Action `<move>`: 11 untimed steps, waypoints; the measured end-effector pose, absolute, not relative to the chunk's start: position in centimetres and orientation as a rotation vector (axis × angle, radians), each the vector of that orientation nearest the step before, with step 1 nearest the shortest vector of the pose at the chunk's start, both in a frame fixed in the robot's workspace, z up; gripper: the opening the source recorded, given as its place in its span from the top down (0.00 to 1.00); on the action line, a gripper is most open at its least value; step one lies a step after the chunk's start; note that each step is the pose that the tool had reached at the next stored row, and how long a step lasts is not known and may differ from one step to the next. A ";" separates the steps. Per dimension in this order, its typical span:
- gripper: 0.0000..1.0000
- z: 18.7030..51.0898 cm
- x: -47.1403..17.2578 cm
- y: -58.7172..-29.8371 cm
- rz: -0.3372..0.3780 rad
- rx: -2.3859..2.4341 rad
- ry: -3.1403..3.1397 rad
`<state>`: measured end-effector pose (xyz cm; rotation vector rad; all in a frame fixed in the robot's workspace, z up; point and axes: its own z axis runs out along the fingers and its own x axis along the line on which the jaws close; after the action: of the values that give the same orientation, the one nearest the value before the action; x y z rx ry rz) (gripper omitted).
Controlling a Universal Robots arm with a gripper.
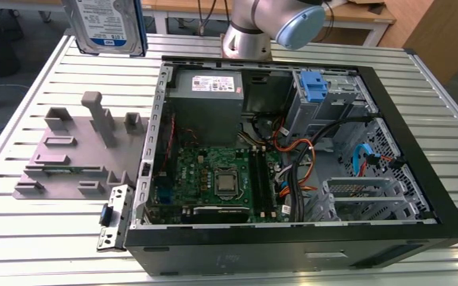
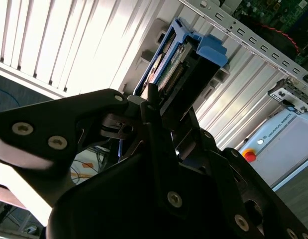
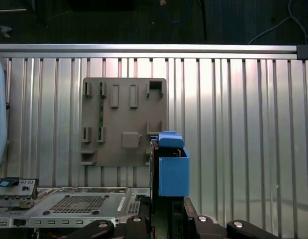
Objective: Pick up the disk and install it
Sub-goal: 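Pick up the disk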
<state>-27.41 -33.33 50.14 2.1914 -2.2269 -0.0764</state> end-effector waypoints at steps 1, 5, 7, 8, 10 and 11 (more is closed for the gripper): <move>0.65 50.1 -27.3 -33.3 -0.076 2.191 -2.227; 0.65 50.1 -26.5 -33.3 -0.076 2.191 -2.227; 0.65 50.1 -26.1 -33.3 -0.076 2.191 -2.227; 0.65 50.1 -25.9 -33.2 -0.076 2.191 -2.227; 0.65 50.1 -25.6 -33.2 -0.076 2.191 -2.227; 0.65 50.1 -25.3 -33.2 -0.076 2.191 -2.227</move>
<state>-25.34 -33.23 50.14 2.1915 -2.2269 -0.0763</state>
